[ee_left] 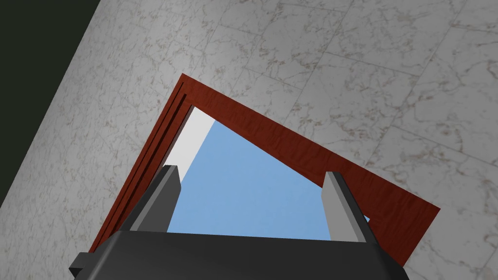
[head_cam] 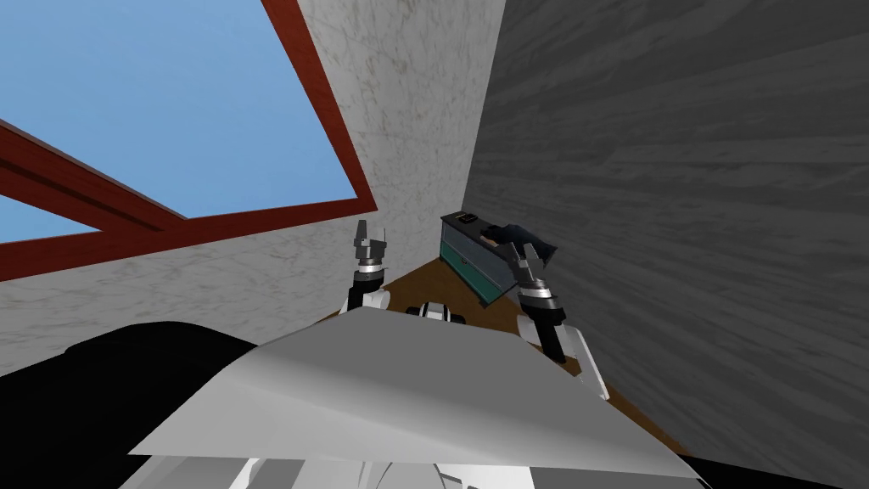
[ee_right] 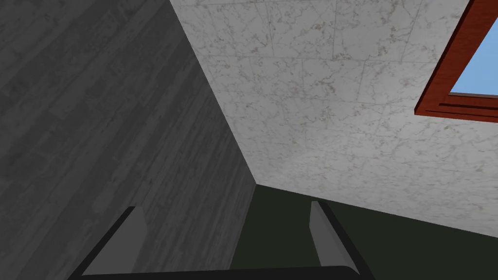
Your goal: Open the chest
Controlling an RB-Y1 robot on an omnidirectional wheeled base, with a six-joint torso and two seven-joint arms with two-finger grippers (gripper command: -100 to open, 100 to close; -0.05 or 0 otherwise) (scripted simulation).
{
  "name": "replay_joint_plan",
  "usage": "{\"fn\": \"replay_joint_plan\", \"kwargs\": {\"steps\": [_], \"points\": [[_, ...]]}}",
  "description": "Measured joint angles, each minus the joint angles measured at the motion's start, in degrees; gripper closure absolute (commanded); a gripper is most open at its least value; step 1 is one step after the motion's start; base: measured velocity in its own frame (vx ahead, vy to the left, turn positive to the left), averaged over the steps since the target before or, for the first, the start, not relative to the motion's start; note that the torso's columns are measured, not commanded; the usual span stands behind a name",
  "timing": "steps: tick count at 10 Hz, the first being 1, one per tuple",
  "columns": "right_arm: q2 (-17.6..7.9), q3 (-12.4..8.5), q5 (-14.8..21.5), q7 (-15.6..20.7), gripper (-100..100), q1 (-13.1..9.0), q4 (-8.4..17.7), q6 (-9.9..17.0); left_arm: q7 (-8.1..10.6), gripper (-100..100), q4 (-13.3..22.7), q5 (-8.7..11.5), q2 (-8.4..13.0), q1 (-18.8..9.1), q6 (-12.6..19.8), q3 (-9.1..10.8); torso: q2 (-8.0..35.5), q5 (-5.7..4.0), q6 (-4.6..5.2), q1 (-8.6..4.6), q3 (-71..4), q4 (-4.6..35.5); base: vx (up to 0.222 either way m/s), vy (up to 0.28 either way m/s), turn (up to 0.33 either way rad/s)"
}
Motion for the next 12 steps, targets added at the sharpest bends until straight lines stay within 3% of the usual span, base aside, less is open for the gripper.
{"fn": "replay_joint_plan", "kwargs": {"steps": [12], "points": [[-1.92, -5.71, 20.17, 16.30, -100, -3.04, 7.94, -7.84, 0.00, 0, 0.00, 0.00, 0.00, 0.00, 0.00, 0.00, -0.01, -0.01, 0.00, -0.04, -0.01, -0.01, 0.081, 0.016, 0.079]]}}
